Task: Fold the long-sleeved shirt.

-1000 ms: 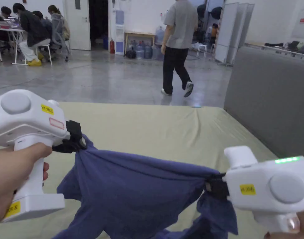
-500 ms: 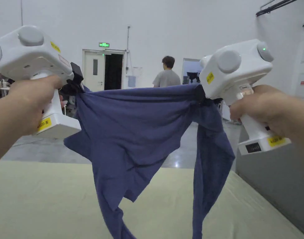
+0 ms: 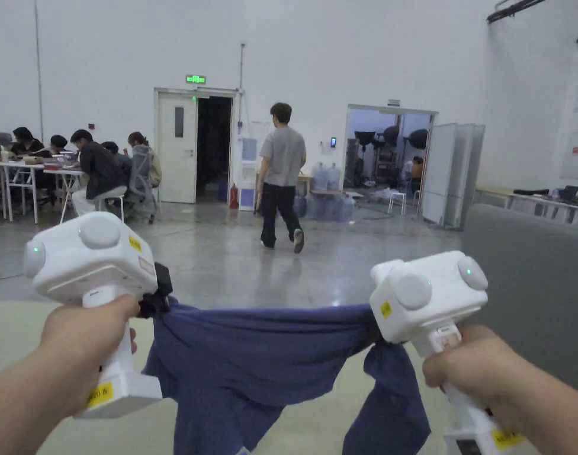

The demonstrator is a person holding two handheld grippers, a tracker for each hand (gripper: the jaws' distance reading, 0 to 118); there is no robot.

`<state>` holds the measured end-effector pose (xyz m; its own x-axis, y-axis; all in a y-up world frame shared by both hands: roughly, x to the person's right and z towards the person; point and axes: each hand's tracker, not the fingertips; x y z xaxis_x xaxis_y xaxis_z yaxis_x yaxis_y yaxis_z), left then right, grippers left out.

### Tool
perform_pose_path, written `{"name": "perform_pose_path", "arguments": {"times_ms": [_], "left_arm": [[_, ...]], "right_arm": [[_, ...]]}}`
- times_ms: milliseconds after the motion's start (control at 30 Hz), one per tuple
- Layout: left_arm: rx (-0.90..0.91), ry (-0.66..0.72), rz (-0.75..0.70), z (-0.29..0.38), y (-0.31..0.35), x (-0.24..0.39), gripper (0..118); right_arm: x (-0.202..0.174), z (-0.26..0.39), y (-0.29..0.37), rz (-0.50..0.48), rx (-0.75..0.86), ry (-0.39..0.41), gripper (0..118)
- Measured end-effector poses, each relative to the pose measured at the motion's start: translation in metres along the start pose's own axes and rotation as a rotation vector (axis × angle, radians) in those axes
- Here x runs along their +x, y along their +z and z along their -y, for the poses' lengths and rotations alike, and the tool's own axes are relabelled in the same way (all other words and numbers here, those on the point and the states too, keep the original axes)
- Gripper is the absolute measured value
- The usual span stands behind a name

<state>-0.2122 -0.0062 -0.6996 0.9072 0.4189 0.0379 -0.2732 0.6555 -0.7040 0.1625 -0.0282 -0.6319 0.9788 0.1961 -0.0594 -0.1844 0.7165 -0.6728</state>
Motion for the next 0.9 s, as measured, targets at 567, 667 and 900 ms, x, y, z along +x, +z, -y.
{"name": "perform_pose_path", "arguments": {"times_ms": [567,667,900], "left_arm": [[-0.404,-0.017,-0.057,0.317,0.013,-0.142,0],[-0.469,-0.053,-0.075,0.337,0.024,-0.149,0],[-0.539,-0.068,-0.105,0.36,0.02,-0.155,0]], "right_arm": [[-0.077,0.336,0.005,-0.236,-0.353,0.121,7],[-0.092,0.355,0.02,-0.226,-0.372,0.229,7],[-0.108,0.385,0.022,-0.253,-0.455,0.306,7]]}}
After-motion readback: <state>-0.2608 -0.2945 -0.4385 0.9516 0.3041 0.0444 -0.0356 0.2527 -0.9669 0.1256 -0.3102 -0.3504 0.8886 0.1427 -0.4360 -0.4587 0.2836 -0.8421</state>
